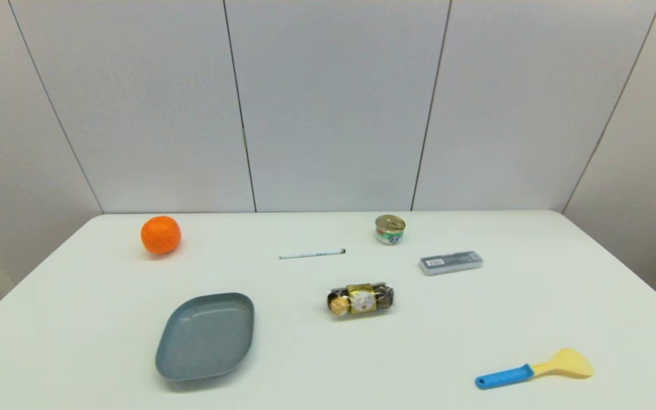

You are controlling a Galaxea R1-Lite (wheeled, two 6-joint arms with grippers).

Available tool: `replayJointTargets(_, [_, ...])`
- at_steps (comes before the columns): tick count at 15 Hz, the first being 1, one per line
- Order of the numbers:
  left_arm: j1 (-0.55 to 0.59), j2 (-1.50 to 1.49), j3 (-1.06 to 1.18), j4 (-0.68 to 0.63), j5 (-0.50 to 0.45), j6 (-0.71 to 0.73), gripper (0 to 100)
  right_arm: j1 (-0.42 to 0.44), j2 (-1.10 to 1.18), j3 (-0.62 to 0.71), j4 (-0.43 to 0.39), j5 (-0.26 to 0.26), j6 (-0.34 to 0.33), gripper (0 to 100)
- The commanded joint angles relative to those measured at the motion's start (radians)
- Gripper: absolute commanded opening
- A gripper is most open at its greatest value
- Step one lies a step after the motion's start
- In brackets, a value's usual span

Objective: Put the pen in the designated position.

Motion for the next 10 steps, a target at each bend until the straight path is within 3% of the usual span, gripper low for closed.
replayJointTargets(1, [0.0,0.001,0.0,0.0,0.0,0.0,100,0.0,0.0,0.002,0.0,0.0,0.0,100])
replayJointTargets(6, [0.002,0.058,-0.02,-0.002,0.005,0.005,100,0.0,0.0,0.002,0.0,0.0,0.0,100])
replayJointTargets(10, [0.0,0.245,-0.189,0.0,0.002,0.006,100,0.0,0.0,0.002,0.0,0.0,0.0,100])
